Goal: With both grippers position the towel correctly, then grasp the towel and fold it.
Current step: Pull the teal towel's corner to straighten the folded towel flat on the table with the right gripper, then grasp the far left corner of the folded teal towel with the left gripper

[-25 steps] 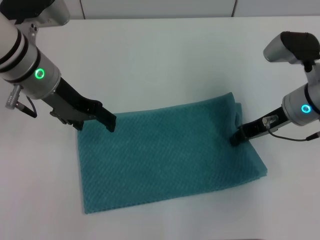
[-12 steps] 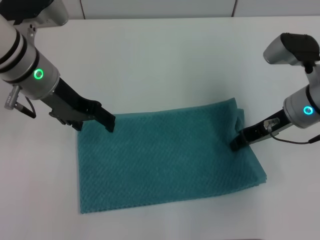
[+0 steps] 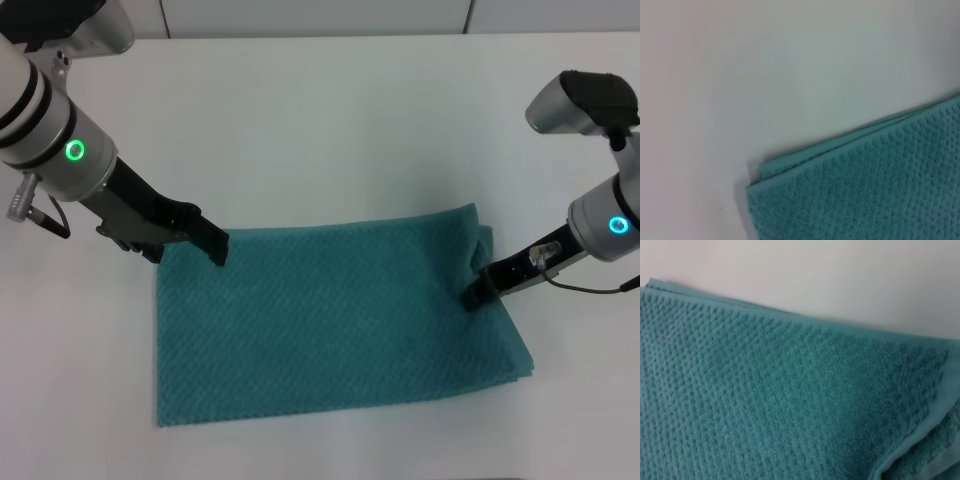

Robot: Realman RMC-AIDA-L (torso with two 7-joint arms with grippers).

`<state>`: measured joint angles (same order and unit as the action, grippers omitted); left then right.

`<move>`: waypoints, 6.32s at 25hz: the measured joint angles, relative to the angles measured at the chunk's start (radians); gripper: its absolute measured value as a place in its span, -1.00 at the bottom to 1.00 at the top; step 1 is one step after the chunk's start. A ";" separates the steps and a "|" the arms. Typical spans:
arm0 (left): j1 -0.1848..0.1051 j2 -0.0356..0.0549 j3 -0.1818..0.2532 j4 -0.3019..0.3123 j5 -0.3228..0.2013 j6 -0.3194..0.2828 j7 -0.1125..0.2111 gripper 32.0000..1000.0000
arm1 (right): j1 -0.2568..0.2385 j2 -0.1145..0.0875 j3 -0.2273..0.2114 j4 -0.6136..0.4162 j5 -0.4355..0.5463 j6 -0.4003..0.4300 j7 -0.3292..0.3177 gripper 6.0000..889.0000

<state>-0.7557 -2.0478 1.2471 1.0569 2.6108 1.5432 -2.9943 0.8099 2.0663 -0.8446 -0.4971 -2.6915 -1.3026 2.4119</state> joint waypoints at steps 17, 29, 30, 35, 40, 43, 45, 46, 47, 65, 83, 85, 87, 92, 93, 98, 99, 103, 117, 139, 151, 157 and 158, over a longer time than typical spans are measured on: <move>-0.001 0.0000 0.001 0.000 0.000 -0.005 0.000 0.78 | 0.000 0.003 -0.014 0.000 -0.001 -0.027 -0.009 -0.75; -0.001 0.0000 0.003 0.000 0.000 -0.005 0.000 0.78 | 0.000 -0.002 -0.010 0.000 0.005 -0.031 -0.007 -0.75; -0.001 0.0000 0.003 0.000 0.000 -0.005 0.000 0.78 | 0.000 -0.002 -0.009 0.000 0.006 -0.031 -0.005 -0.75; -0.001 0.0000 0.003 0.000 0.000 -0.005 0.000 0.78 | 0.000 -0.003 -0.008 -0.021 0.006 -0.040 0.001 -0.20; 0.000 0.0000 0.003 0.000 0.000 -0.005 0.000 0.78 | 0.000 -0.003 -0.012 -0.048 0.000 -0.061 0.018 0.31; 0.001 0.0000 0.003 0.000 0.000 -0.005 0.000 0.78 | 0.000 -0.003 -0.013 -0.052 -0.005 -0.069 0.034 0.57; 0.001 -0.0001 0.003 0.000 0.000 -0.005 0.000 0.78 | 0.000 -0.003 -0.014 -0.052 -0.012 -0.071 0.041 0.69; 0.001 0.0000 0.003 0.000 0.000 -0.005 0.000 0.78 | 0.000 -0.003 -0.014 -0.053 -0.015 -0.074 0.044 0.71; 0.001 0.0000 0.003 0.000 0.000 -0.005 0.000 0.78 | 0.000 -0.003 -0.014 -0.053 -0.017 -0.078 0.047 0.74; 0.007 0.0027 0.000 -0.002 0.000 -0.001 0.000 0.78 | 0.003 -0.023 -0.008 -0.264 -0.092 -0.235 0.124 0.93; 0.015 0.0030 -0.001 -0.008 0.001 0.003 0.002 0.78 | 0.036 -0.043 -0.012 -0.341 -0.104 -0.317 0.160 0.92; 0.015 0.0030 0.000 -0.008 0.001 0.003 0.002 0.78 | 0.040 -0.042 -0.012 -0.356 -0.125 -0.328 0.161 0.92; 0.015 0.0030 0.000 -0.008 0.001 0.003 0.002 0.78 | 0.042 -0.038 -0.013 -0.376 -0.139 -0.340 0.161 0.92; 0.015 0.0030 -0.001 -0.009 0.003 0.003 0.002 0.78 | 0.047 -0.035 -0.013 -0.400 -0.143 -0.361 0.161 0.92; 0.015 0.0030 -0.002 -0.009 0.003 0.003 0.002 0.78 | 0.048 -0.035 -0.013 -0.400 -0.143 -0.363 0.161 0.92; 0.016 0.0030 -0.002 -0.009 0.003 0.003 0.002 0.78 | 0.048 -0.039 -0.011 -0.400 -0.143 -0.374 0.160 0.92; 0.016 0.0030 -0.002 -0.009 0.003 0.003 0.002 0.78 | 0.048 -0.040 -0.011 -0.400 -0.143 -0.374 0.161 0.92; 0.018 0.0030 -0.003 -0.009 0.003 0.003 0.002 0.78 | 0.047 -0.043 -0.010 -0.400 -0.143 -0.374 0.161 0.92; 0.019 0.0030 -0.004 -0.011 0.003 0.002 0.000 0.78 | 0.039 -0.066 -0.004 -0.398 -0.144 -0.366 0.167 0.92; -0.035 -0.0038 0.000 -0.215 0.065 -0.120 -0.002 0.78 | 0.047 -0.066 -0.004 -0.393 -0.144 -0.352 0.163 0.92; -0.032 -0.0056 0.003 -0.238 0.080 -0.159 -0.002 0.78 | 0.048 -0.066 -0.004 -0.392 -0.143 -0.349 0.161 0.92; -0.045 -0.0070 0.007 -0.277 0.116 -0.176 -0.002 0.78 | 0.048 -0.066 -0.004 -0.393 -0.142 -0.349 0.160 0.92; -0.046 -0.0070 0.010 -0.279 0.118 -0.177 -0.002 0.78 | 0.048 -0.066 -0.004 -0.393 -0.142 -0.349 0.159 0.92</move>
<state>-0.8017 -2.0548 1.2574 0.7779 2.7291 1.3666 -2.9959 0.8575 2.0003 -0.8483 -0.8897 -2.8335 -1.6520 2.5711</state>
